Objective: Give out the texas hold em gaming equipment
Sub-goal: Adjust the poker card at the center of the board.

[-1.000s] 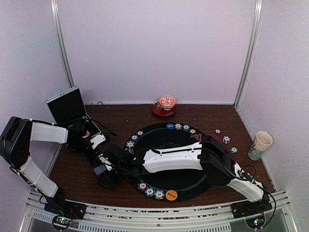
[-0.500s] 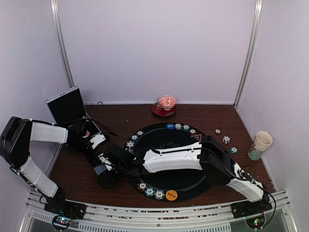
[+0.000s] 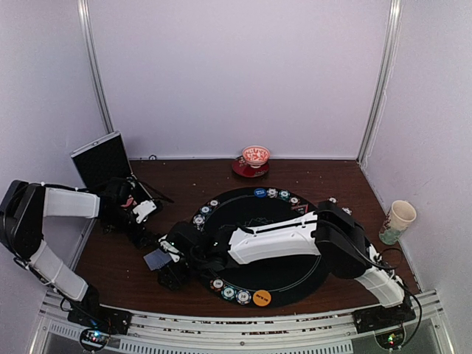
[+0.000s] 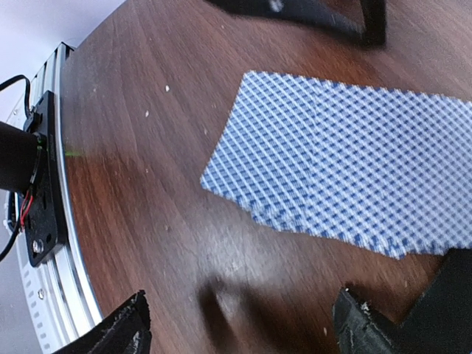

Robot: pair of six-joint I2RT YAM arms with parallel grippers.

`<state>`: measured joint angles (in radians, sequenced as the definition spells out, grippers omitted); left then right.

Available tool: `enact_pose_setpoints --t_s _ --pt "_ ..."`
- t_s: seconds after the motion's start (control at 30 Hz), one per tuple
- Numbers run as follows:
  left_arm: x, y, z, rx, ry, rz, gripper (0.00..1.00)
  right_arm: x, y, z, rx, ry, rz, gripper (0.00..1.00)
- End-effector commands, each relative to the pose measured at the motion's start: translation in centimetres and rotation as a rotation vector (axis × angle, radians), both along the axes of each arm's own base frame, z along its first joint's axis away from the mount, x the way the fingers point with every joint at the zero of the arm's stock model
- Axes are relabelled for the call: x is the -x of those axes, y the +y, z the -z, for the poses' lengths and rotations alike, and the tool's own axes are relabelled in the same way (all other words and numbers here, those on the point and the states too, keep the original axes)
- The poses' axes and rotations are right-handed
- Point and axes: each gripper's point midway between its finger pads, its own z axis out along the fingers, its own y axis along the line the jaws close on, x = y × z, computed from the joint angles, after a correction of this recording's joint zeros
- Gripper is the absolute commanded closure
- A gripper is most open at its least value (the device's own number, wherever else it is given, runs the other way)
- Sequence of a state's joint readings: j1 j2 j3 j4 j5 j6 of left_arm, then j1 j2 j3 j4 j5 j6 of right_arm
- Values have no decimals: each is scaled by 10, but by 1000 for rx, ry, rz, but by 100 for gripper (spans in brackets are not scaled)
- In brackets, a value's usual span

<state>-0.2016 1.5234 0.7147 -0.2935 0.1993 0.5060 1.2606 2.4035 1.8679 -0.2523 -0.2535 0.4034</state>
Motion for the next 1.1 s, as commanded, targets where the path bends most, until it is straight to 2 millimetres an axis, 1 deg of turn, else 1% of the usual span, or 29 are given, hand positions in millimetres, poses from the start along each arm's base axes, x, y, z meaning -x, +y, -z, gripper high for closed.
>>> enact_pose_setpoints --t_s 0.0,0.1,0.23,0.3,0.37,0.4,0.5,0.57,0.63,0.7,0.73,0.83,0.93,1.07 --pt "-16 15 -31 -1 -106 -42 2 1 -14 -26 -13 -5 13 13" --pt "-13 23 -45 9 -138 -35 2 -1 -21 -44 -26 -28 33 10" --pt "0 30 -67 30 -199 23 2 -16 -34 -67 -18 -87 89 6" --pt "10 32 -74 16 -241 70 2 -32 -45 -77 7 -146 154 5" --pt "23 31 -80 7 -278 130 2 -51 -57 -85 49 -212 234 2" --pt "29 30 -82 2 -299 161 2 -62 -63 -93 66 -254 280 0" --pt "50 24 -84 -8 -340 258 2 -93 -82 -105 145 -370 409 0" --pt "61 22 -86 -18 -366 305 2 -111 -93 -109 202 -438 477 0" --pt "70 20 -81 -26 -365 341 2 -127 -103 -109 264 -494 525 0" --pt "76 20 -76 -35 -354 365 2 -141 -106 -105 299 -527 545 0" --pt "79 20 -72 -38 -342 375 2 -152 -107 -102 312 -537 558 0" --pt "85 20 -61 -42 -315 399 2 -172 -110 -89 341 -547 565 0" --pt "91 18 -53 -38 -300 425 2 -187 -111 -82 355 -566 557 0" --pt "93 17 -47 -37 -295 439 2 -199 -107 -72 353 -572 515 0"
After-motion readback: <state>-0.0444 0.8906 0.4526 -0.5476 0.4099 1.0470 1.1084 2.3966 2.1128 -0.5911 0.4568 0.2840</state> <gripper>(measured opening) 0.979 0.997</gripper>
